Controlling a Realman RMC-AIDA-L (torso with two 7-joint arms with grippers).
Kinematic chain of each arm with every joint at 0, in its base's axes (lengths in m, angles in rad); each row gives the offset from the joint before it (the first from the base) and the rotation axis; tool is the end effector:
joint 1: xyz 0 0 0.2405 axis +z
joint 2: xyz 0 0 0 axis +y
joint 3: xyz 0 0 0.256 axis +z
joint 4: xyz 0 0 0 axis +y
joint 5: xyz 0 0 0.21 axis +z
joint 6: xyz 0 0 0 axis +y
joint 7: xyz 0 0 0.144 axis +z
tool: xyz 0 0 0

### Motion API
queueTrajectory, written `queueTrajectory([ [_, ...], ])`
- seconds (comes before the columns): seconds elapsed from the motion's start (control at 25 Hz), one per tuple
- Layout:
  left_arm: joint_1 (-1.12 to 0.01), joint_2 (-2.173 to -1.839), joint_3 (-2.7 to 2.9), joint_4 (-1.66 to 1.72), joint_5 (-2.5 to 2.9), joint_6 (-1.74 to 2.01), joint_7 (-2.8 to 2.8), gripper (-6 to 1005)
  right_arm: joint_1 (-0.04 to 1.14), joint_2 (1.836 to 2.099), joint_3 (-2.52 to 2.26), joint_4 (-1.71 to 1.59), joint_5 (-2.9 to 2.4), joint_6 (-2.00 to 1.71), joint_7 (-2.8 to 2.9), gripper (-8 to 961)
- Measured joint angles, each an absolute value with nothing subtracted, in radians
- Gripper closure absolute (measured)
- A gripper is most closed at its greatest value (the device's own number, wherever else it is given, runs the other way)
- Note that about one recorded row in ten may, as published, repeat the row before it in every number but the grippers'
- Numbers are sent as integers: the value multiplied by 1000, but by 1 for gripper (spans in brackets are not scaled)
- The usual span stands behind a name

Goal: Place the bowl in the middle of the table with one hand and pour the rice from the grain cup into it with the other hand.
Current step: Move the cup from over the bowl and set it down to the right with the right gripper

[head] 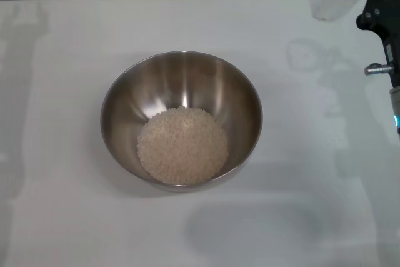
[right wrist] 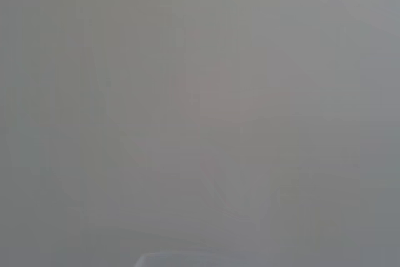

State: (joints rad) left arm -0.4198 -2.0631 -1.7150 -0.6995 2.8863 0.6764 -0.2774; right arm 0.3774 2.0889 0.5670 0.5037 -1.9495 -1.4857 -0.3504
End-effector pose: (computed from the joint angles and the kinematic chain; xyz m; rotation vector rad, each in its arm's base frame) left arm -0.2767 0.4171 0.0841 -1.3194 -0.6444 -0.8924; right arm 0.2447 0.3068 -0.0204 -1.3912 0.1771 0.8369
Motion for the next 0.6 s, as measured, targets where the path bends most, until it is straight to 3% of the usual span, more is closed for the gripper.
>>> queueTrajectory([
  [0.6, -440, -2062, -1720, -699, 2887, 676, -268, 496, 384, 2089, 576, 506, -1815, -1262, -191, 937],
])
